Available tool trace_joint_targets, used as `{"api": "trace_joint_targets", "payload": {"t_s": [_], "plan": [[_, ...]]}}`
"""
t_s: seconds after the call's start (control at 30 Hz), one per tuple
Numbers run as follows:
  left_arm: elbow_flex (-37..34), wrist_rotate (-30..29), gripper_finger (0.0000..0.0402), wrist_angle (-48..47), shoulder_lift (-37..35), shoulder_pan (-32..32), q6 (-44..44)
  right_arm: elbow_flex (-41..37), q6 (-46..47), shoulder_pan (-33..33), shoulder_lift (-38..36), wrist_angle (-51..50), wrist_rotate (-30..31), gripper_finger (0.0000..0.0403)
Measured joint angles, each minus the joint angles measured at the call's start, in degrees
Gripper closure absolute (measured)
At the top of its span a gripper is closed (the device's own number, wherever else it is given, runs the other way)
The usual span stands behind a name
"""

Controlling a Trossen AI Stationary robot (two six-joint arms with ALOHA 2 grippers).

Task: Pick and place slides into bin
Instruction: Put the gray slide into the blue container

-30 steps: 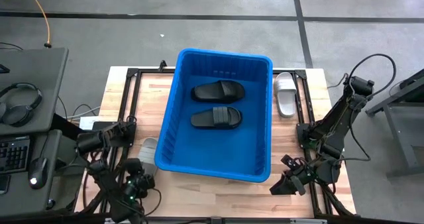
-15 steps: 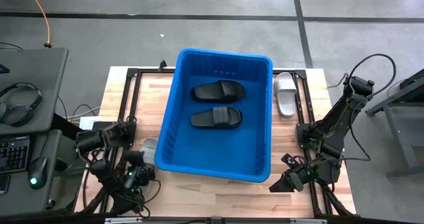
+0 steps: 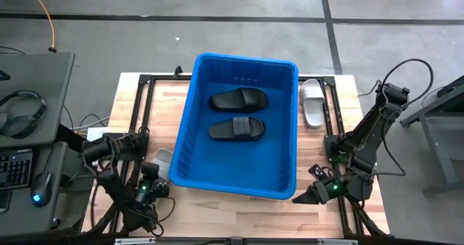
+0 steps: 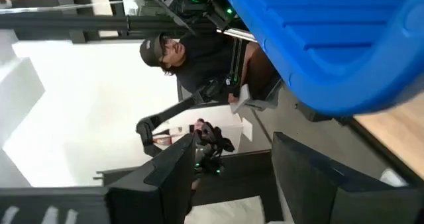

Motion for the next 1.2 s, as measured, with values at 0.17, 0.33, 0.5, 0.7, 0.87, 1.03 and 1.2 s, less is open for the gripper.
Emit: {"api": "trace_joint_targets", "payload": {"t_s": [0.17,0.33,0.5,0.7,0.87,1.03,1.2], "plan": [[3.09,0.17,0.0393,0.16,0.13,-0.04,-4.79,0.00,1.27,-0.01,0.00,-0.04,0.11,0.0210],[11.00,1.96,0.0396,0.12,0.13,-0.04,-9.71,0.00,0.09,-0.01,0.00,-0.14,0.42,0.0210],[22.00,5.25,0.0398,0.10,0.14,-0.07,-6.84,0.00,-3.08,-0.01,-0.02,-1.23,-0.06,0.0210],[38.84,9.78,0.0400,0.05,0.17,-0.43,-7.32,-0.04,-4.23,-0.01,-0.02,-4.05,0.38,0.0210],[55.75,8.37,0.0400,0.00,0.19,-0.94,-9.20,-0.04,-4.24,-0.01,-0.02,-4.64,0.16,0.0210],[71.42,-5.78,0.0401,0.35,0.14,-1.63,-10.54,-0.04,-3.84,-0.01,-0.02,-2.89,-0.19,0.0210],[67.04,-19.79,0.0401,9.84,-5.73,-1.12,-2.36,-0.04,-3.82,0.02,-0.02,2.65,0.08,0.0210]]}}
